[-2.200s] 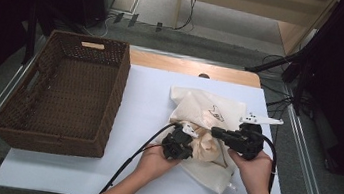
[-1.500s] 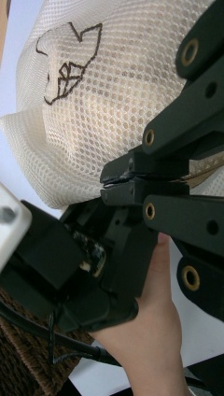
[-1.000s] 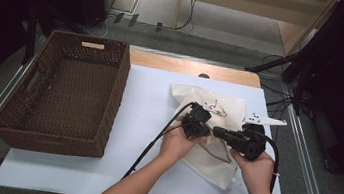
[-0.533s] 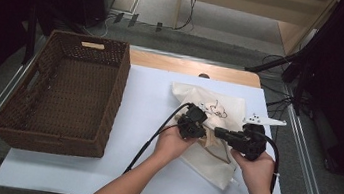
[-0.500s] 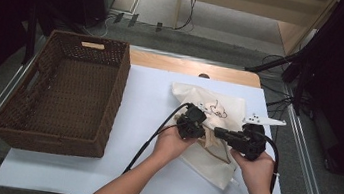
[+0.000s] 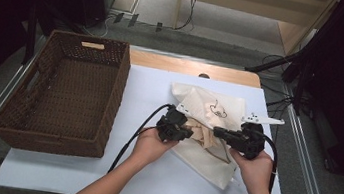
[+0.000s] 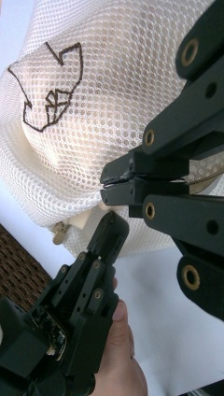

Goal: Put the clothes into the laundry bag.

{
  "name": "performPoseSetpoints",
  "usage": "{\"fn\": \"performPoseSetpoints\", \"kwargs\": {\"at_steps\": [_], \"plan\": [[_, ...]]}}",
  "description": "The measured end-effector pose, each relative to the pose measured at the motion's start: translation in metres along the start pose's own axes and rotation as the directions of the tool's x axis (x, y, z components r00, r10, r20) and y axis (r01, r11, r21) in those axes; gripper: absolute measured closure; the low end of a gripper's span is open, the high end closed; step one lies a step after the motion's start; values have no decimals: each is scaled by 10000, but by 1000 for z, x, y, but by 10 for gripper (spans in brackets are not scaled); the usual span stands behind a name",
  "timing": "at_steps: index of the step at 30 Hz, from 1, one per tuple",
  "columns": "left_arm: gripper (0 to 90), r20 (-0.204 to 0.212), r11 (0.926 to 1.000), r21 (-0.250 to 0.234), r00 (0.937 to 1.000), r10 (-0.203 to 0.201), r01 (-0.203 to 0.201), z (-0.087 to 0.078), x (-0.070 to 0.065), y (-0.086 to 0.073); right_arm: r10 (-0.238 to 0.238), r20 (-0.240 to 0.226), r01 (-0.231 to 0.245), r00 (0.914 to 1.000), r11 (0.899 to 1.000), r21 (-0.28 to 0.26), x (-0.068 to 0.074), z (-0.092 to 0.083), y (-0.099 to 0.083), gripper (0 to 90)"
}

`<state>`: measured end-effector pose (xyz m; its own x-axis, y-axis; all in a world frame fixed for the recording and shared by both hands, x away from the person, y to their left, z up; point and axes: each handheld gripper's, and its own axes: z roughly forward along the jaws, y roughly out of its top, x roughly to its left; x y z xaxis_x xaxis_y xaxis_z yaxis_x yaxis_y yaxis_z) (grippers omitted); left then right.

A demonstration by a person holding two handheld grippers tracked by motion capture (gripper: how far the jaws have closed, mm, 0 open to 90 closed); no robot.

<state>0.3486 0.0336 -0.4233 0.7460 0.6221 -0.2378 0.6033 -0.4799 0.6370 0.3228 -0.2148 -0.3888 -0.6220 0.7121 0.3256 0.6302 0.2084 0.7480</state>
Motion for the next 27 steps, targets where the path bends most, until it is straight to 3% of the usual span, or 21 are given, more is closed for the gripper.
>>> {"fn": "performPoseSetpoints", "kwargs": {"at_steps": [8, 12, 22, 27], "plan": [[900, -164, 9993, 281, 9996, -241, 245, 7, 9, -13, 5, 33, -5, 10000, 10000, 12, 0, 0, 0, 892], [900, -96, 9993, 344, 9999, -128, 131, 15, 7, -12, 41, 40, -41, 10000, 10000, 3, -1, 2, 0, 892], [900, -429, 9997, 231, 9991, -31, 40, 36, 1, 8, 68, 67, -69, 10000, 10000, 72, -2, 6, 1, 891], [900, -868, 9998, 194, 9962, -56, 73, 46, -1, 19, 46, 51, -46, 10000, 9999, 167, -2, 8, 2, 891]]}}
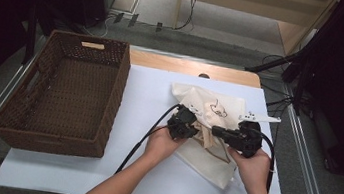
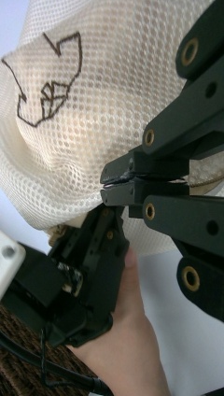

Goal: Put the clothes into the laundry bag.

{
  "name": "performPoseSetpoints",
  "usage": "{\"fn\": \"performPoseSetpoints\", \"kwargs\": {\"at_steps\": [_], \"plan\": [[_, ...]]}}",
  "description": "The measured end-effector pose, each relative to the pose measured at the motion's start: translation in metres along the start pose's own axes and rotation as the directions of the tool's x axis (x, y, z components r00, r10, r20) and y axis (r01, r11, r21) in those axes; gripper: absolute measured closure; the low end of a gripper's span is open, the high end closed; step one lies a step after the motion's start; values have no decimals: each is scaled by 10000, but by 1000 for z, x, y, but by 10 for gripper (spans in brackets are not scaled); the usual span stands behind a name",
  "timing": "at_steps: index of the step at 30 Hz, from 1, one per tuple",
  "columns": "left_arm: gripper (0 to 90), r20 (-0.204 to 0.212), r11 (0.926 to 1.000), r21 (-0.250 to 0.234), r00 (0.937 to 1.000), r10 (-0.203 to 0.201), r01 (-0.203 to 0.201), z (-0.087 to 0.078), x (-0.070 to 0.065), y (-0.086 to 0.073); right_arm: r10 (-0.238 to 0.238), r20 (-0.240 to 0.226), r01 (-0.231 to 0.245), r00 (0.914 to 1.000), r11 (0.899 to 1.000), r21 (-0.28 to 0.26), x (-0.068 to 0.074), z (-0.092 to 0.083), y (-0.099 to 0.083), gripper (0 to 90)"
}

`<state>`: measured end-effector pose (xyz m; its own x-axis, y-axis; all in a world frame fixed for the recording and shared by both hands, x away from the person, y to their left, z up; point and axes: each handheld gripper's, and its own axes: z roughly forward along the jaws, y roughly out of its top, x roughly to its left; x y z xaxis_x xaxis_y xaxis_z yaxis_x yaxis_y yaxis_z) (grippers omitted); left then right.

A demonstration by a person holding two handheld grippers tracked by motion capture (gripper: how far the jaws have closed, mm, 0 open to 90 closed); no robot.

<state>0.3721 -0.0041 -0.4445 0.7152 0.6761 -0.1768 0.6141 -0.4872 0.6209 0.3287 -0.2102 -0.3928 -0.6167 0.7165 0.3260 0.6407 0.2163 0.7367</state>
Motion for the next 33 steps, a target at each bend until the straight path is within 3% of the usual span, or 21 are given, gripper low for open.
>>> {"fn": "performPoseSetpoints", "kwargs": {"at_steps": [7, 9, 11, 18, 21, 23, 33], "plan": [[900, -174, 9984, -109, 9983, -561, 560, 9, 2, 10, -90, -29, 91, 10000, 9998, 168, 1, 4, 0, 891], [900, -90, 9984, -39, 9984, -560, 559, 9, 3, 10, -92, -8, 92, 10000, 9999, 117, 1, 3, 0, 891], [900, 13, 9995, 127, 9996, -290, 290, 5, 3, 8, -76, 26, 76, 10000, 9999, 125, -1, 2, 0, 890], [886, 273, 9997, 224, 9995, -136, 130, -14, 3, -3, -95, 110, 92, 9999, 9997, 214, -1, 4, -2, 889], [874, 294, 9999, 59, 9995, -130, 129, -25, 4, -9, -138, 117, 135, 9998, 9996, 241, 0, 4, -2, 889], [863, 389, 9995, 23, 9988, -301, 301, -33, 7, -13, -138, 131, 135, 9998, 9996, 256, 0, 4, -2, 889], [776, -69, 9979, -181, 9980, -621, 620, -71, 27, -31, -141, 120, 137, 9998, 9993, 336, -2, 6, -2, 888]]}}
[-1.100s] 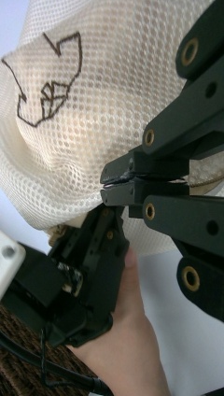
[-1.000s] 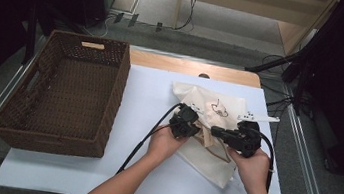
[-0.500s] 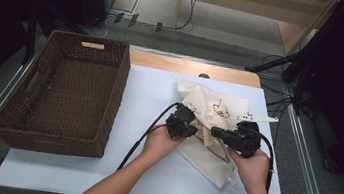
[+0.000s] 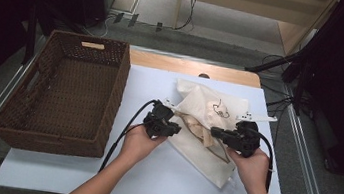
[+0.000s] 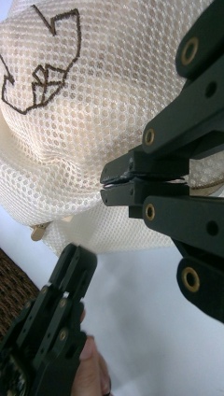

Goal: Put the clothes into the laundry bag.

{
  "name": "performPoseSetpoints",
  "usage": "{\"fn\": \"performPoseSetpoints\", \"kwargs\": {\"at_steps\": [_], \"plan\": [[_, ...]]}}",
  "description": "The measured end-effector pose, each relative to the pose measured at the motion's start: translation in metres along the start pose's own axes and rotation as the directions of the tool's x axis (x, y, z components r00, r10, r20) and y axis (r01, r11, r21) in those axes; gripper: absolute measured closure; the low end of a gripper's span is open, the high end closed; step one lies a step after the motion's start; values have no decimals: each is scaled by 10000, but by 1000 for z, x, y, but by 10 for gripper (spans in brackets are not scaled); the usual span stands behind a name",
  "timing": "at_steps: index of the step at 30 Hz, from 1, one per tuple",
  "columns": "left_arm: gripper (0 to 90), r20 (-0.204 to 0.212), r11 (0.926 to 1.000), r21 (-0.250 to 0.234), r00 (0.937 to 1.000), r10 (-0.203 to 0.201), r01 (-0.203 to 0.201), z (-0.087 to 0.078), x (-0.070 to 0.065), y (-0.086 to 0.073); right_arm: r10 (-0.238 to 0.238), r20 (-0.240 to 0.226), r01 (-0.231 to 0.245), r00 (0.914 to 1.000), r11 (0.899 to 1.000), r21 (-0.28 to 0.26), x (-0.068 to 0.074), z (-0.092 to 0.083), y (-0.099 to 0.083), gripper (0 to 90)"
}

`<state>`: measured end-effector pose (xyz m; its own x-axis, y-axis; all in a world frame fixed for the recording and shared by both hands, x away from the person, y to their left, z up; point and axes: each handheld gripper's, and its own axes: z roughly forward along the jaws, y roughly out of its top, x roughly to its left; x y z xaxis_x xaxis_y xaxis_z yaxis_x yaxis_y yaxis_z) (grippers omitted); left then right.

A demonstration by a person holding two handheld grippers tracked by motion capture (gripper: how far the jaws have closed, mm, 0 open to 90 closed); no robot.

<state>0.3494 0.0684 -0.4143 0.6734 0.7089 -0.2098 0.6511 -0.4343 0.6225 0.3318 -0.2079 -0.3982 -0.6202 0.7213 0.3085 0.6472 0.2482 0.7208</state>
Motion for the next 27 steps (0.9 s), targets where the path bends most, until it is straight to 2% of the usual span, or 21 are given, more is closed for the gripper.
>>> {"fn": "performPoseSetpoints", "kwargs": {"at_steps": [3, 6, 7, 10, 11, 12, 14, 15, 17, 21, 27], "plan": [[678, -291, 9998, -205, 9996, -63, 57, -10, 5, -5, -19, -27, 18, 10000, 10000, -56, -1, -1, 0, 887], [617, -450, 9983, -378, 9979, -462, 445, -15, 12, -10, 0, -49, -1, 10000, 10000, -37, -2, -1, 0, 887], [598, -382, 9974, -349, 9972, -638, 624, -14, 15, -11, 7, -64, -7, 10000, 10000, -41, -2, -1, 0, 887], [579, -264, 9972, -107, 9969, -742, 739, -5, 16, -14, 36, -83, -36, 10000, 10000, 7, -1, 0, 1, 887], [580, -436, 9975, 35, 9965, -710, 713, -1, 16, -15, -18, -96, 18, 10000, 10000, -28, -1, 0, 1, 887], [596, -517, 9969, 169, 9958, -758, 768, 4, 16, -16, -21, -138, 20, 9999, 10000, -37, -1, 0, 1, 887], [704, -605, 9959, 425, 9952, -775, 801, 11, 18, -17, -2, -147, 2, 9999, 10000, -13, 0, 0, 1, 887], [790, -519, 9953, 561, 9957, -764, 793, 14, 18, -18, -9, -161, 9, 9999, 10000, -3, 0, 0, 1, 887], [844, -310, 9950, 705, 9971, -690, 711, 14, 16, -21, -44, -160, 44, 9999, 10000, 19, 0, 1, 1, 887], [867, -231, 9962, 721, 9986, -480, 496, 4, 9, -26, -74, -198, 75, 9998, 10000, 17, 0, 1, 1, 888], [868, -65, 9965, 771, 9995, -311, 315, -15, -3, -42, -148, -258, 147, 9996, 9999, -26, 6, 0, 2, 888]]}}
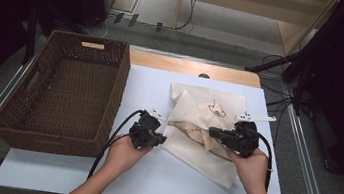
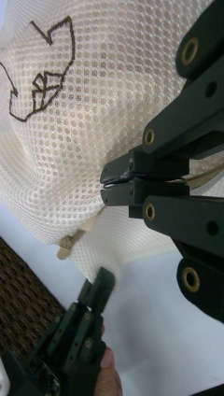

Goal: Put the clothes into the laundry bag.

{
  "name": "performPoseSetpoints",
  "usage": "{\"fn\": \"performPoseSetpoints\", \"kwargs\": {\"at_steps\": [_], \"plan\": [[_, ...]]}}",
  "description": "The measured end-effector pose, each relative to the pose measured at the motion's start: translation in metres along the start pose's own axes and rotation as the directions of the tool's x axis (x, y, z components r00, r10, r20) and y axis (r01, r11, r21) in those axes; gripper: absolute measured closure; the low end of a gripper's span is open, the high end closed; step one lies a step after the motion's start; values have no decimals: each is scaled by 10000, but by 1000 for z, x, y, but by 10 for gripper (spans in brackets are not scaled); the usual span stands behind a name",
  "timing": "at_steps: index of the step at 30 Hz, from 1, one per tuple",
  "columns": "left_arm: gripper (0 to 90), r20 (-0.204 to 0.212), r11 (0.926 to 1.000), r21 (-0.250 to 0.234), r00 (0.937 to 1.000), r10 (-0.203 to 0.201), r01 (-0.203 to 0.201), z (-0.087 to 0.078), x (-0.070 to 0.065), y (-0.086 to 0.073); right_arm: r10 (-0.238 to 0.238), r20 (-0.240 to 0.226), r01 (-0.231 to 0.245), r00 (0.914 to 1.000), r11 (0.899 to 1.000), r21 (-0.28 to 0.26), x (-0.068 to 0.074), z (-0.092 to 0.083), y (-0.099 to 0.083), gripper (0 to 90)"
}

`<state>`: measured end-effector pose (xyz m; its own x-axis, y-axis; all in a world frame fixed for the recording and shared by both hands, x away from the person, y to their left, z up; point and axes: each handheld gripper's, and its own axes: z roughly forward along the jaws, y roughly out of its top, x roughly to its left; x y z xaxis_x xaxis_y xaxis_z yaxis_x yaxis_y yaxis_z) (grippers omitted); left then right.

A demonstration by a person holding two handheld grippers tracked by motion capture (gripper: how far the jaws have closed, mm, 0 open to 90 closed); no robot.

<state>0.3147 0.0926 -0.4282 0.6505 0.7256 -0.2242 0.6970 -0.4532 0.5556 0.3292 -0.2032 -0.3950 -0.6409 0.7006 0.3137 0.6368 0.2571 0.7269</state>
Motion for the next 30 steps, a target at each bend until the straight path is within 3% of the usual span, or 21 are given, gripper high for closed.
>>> {"fn": "performPoseSetpoints", "kwargs": {"at_steps": [3, 6, 12, 21, 25, 28, 30], "plan": [[867, 97, 9999, 40, 9999, 135, -136, -7, -5, -11, -65, -77, 65, 9999, 10000, -9, 4, 0, 0, 888], [867, 358, 9999, -31, 9993, -95, 96, -13, -7, -22, -173, -161, 172, 9997, 9999, -8, 9, 0, 1, 888], [866, 387, 9998, -153, 9991, -153, 159, -22, -12, -38, -354, -351, 352, 9988, 9994, -47, 18, -2, 2, 888], [861, 636, 9978, -270, 9963, -580, 598, -32, -18, -63, -710, -622, 706, 9955, 9975, -84, 31, -1, 2, 888], [827, 665, 9959, -492, 9951, -727, 761, -36, -16, -64, -746, -676, 749, 9949, 9972, 11, 33, 1, 0, 888], [749, 746, 9956, -771, 9961, -476, 534, -49, -18, -59, -722, -640, 723, 9953, 9974, -17, 32, -1, 0, 887], [722, 1035, 9925, -1066, 9934, -494, 605, -58, -20, -55, -713, -621, 712, 9955, 9975, -41, 32, -2, 0, 887]]}}
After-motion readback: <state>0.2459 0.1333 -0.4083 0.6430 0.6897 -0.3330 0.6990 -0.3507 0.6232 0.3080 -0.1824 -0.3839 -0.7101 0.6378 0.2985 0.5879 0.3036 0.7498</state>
